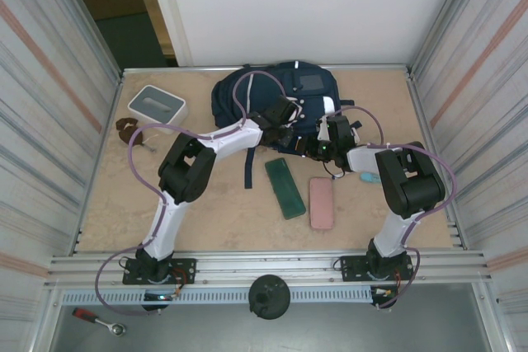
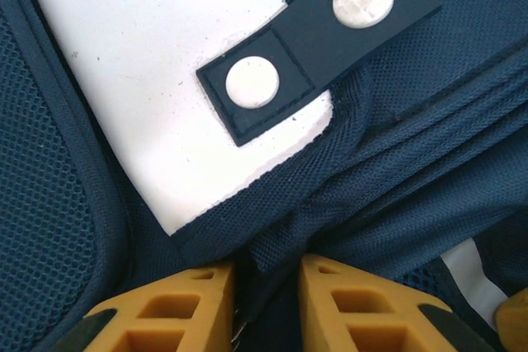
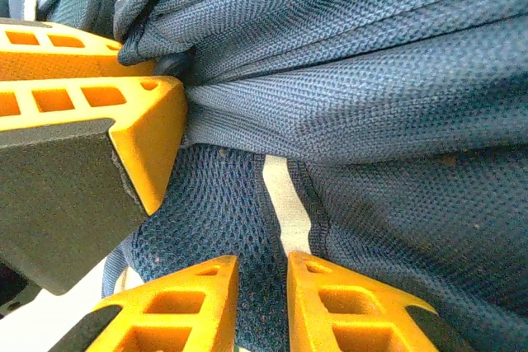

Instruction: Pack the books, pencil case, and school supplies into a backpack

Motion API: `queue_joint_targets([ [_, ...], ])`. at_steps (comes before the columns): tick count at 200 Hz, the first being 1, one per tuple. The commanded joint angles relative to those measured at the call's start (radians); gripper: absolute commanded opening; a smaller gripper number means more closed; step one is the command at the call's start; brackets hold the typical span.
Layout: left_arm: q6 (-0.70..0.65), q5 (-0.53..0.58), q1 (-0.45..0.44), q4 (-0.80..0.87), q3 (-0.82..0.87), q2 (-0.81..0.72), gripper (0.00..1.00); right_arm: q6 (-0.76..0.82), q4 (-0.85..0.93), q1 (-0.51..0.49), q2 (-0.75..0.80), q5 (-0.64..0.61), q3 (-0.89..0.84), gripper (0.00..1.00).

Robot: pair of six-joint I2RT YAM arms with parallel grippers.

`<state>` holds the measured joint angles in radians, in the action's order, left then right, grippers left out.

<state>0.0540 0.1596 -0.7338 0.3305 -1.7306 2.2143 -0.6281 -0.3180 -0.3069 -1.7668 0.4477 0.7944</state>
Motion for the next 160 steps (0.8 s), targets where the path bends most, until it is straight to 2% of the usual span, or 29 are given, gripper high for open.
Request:
queue_joint_targets([
  [1,0.030,0.023,0.033,0.005,-0.049,0.018,0.26,0.001,0.086,0.010,-0.004,0.005,-0.034,0.23],
  [74,0.070,-0.054,0.062,-0.002,-0.049,-0.001,0.12,0.002,0.086,0.009,-0.009,0.006,-0.030,0.23],
  [160,0.060,-0.090,0.075,-0.032,-0.003,-0.087,0.06,0.004,0.091,0.016,-0.010,0.008,-0.025,0.23],
])
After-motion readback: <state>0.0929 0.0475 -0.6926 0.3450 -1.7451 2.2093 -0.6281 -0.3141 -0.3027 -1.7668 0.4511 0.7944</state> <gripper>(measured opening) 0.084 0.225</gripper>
